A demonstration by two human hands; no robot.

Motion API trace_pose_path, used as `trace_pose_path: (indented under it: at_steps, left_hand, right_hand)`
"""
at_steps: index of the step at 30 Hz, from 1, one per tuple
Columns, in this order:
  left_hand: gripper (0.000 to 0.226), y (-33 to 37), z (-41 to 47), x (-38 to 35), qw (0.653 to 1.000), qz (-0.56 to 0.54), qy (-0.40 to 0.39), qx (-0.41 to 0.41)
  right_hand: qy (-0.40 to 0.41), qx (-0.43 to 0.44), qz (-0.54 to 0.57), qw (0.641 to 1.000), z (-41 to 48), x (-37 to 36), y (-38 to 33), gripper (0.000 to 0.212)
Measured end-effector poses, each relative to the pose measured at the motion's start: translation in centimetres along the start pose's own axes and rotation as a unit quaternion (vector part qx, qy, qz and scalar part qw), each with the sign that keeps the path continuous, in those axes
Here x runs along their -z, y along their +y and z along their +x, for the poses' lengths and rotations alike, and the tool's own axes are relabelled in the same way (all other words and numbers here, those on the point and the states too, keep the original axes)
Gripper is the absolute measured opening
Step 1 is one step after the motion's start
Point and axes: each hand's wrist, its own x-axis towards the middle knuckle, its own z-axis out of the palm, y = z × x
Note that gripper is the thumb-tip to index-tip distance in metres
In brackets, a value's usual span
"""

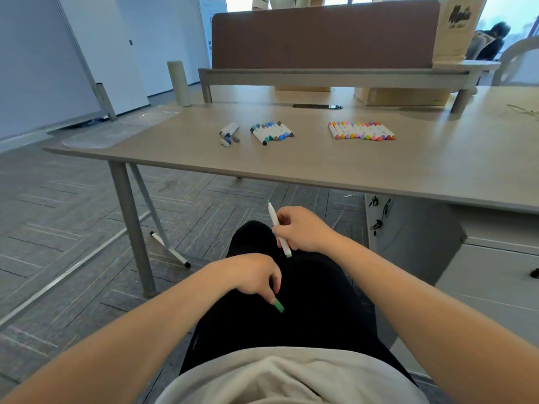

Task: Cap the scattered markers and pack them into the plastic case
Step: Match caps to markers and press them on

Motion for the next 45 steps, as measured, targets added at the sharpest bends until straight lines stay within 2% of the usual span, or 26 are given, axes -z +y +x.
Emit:
trace_pose_path:
  at_steps: [15,18,20,23,27,29,30,33,37,41,45]
  left_hand:
    - [0.024,-0.2,1.6,-1.2,0.999,0.044,0.009,-0.001]
    - [0.016,-0.7,1.2,-0.3,0.999,-0.018,0.042,0.02]
    - [0.013,-1.4,0.4,1.2,0.991,-0.086,0.092,0.034]
    - [0.01,-3.0,-1.4,4.2,0.954,-0.219,0.196,0.053]
    - [0.011,-4.8,-2.9,8.3,0.849,-0.438,0.294,0.044]
    - [0.01,-5.3,-3.0,10.0,0.796,-0.518,0.314,0.023]
    - [0.009,-5.6,-2.8,10.8,0.78,-0.539,0.318,0.01]
    - [0.006,-6.4,-2.1,13.1,0.761,-0.553,0.339,-0.007]
    - [0.007,-7.5,-1.2,15.6,0.711,-0.592,0.379,-0.023]
    - [0.014,-8.5,-0.2,17.3,0.667,-0.636,0.386,-0.043]
    - [0.015,-9.2,0.3,18.0,0.652,-0.647,0.392,-0.048]
  right_hand:
    - [-0.01,-0.015,0.005,1.0,0.1,-1.0,0.3,0.007]
    - [-0.008,-0.013,0.021,1.0,-0.2,-0.5,0.0,0.008]
    - [0.008,-0.006,0.019,1.0,-0.1,0.1,-0.2,0.01]
    - [0.029,0.014,0.003,0.999,0.1,1.7,-1.4,0.008]
    - [0.026,0.031,0.066,0.997,1.2,4.5,-3.0,0.006]
    - [0.021,0.031,0.117,0.992,2.2,5.7,-3.5,0.007]
    - [0.015,0.035,0.134,0.99,2.9,6.2,-3.8,0.008]
    - [0.007,0.041,0.131,0.991,4.7,7.3,-4.5,0.011]
    - [0.011,0.033,0.139,0.99,6.7,8.2,-4.8,0.012]
    - [-0.01,0.04,0.147,0.988,8.4,9.0,-5.4,0.014]
    - [-0.012,0.04,0.131,0.991,9.2,9.1,-5.8,0.014]
